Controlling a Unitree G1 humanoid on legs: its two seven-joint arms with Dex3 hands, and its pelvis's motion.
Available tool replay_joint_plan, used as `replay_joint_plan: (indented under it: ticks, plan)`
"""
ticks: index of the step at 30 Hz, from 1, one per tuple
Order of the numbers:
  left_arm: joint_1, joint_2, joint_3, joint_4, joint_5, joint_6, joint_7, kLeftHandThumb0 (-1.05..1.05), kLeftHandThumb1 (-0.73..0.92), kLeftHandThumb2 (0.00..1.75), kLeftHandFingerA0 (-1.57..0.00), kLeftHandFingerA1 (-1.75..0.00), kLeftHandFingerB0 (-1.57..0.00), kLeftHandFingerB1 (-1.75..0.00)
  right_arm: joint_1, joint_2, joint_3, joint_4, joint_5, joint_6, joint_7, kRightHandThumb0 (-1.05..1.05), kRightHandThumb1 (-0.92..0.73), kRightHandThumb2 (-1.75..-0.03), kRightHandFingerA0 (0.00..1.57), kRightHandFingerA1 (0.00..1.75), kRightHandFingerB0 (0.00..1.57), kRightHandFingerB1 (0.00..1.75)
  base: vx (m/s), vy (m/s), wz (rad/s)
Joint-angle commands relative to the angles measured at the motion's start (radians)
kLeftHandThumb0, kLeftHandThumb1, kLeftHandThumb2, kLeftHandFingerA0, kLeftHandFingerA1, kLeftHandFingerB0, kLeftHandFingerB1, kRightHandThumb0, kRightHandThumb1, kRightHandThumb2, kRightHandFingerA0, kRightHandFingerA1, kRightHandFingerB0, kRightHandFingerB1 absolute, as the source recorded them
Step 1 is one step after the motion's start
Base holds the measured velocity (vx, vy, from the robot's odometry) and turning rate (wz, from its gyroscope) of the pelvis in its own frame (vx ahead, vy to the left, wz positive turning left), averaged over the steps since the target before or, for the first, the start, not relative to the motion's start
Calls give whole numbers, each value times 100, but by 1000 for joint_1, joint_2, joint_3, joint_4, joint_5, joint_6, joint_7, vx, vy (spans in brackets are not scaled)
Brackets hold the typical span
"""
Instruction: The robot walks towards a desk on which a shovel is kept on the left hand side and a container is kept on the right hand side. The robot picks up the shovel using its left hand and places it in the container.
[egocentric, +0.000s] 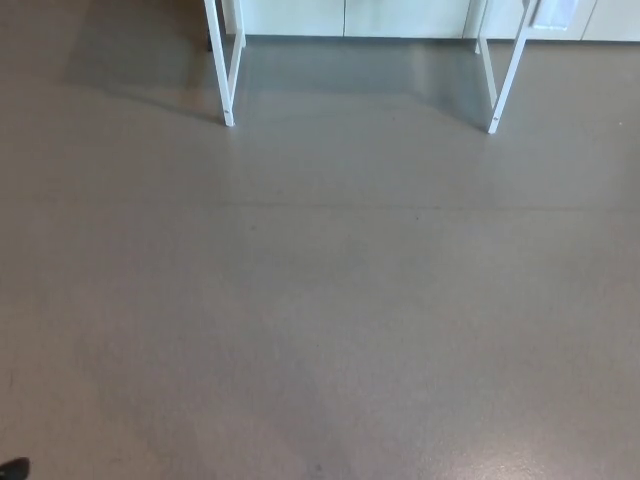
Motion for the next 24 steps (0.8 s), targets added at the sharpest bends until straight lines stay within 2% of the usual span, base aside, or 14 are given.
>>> replay_joint_plan:
  ticks: [1, 8, 24]
  plan:
    - [42, 1, 53, -49, -144, 66, -124, -26, 60, 59, -50, -38, -42, -34, 27, 10, -55, -40, 137, 13, 107, -18, -52, -55, 51, 55, 44, 49, 0, 0, 0]
    - [64, 8, 42, -50, -142, 45, -151, -25, 61, 58, -45, -36, -39, -33, 41, -1, -40, -28, 107, -16, 115, -23, -53, -55, 62, 56, 50, 49, 0, 0, 0]
    - [75, 7, 29, -46, -140, 25, -150, -24, 61, 58, -45, -36, -37, -33, 38, -8, -30, 4, 94, -43, 124, -24, -52, -55, 62, 57, 51, 50, 0, 0, 0]
